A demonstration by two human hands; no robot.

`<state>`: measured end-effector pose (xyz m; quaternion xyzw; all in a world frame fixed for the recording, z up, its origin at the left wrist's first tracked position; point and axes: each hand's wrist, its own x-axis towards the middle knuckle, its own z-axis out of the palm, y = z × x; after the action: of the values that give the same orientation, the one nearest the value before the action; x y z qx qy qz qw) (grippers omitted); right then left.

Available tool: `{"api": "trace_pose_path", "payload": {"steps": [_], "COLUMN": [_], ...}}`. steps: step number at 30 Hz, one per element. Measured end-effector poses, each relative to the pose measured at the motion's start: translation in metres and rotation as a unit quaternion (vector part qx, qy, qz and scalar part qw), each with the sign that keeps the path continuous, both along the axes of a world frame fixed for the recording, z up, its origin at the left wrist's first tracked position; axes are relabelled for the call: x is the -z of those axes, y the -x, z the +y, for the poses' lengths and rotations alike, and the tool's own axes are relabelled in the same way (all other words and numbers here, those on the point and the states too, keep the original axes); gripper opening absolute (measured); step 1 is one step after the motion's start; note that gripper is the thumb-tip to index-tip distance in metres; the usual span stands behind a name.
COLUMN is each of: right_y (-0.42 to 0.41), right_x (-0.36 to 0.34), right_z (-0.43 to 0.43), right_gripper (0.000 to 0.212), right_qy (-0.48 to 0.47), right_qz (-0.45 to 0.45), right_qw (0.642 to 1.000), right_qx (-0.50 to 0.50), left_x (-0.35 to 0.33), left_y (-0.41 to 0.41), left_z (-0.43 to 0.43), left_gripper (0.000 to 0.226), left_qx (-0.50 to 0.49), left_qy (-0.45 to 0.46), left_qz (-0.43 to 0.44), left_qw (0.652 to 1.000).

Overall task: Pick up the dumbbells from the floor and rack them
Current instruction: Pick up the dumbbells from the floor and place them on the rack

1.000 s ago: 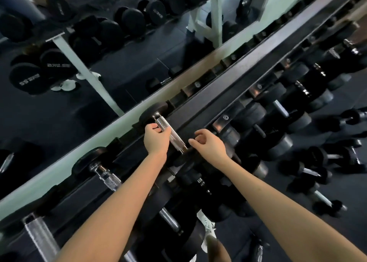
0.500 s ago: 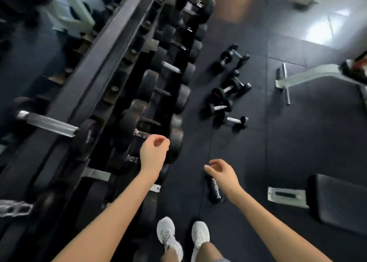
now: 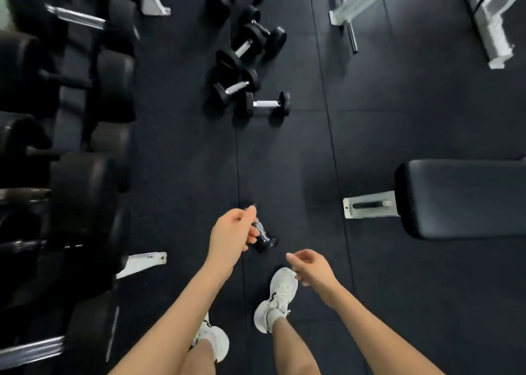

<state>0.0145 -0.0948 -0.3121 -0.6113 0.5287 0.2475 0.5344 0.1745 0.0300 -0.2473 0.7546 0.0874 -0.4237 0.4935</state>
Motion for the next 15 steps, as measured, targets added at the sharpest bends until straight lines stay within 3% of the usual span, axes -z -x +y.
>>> {"api": "trace_pose_path", "payload": {"steps": [8,15], "right_y": [-0.006,-0.036], "right_x": [0.204,0.384], "right_z": [-0.038,-0.04], "right_gripper": [0.054,0.069], "right_qy": [0.013,0.063], "right_qz": [0.034,0.035], "right_qw": [0.995,0.977], "right_qx": [-0.091,-0.2], "left_x": [0.241,0.437], "left_y": [0.02,0.023], "left_z": [-0.05,-0.066], "left_gripper": [0.044,0.056], "left_qx": [-0.003,0.071], "left_qy": [-0.165,-0.233], "left_qz": [0.053,0.031], "left_qw": [0.985,0.969]}}
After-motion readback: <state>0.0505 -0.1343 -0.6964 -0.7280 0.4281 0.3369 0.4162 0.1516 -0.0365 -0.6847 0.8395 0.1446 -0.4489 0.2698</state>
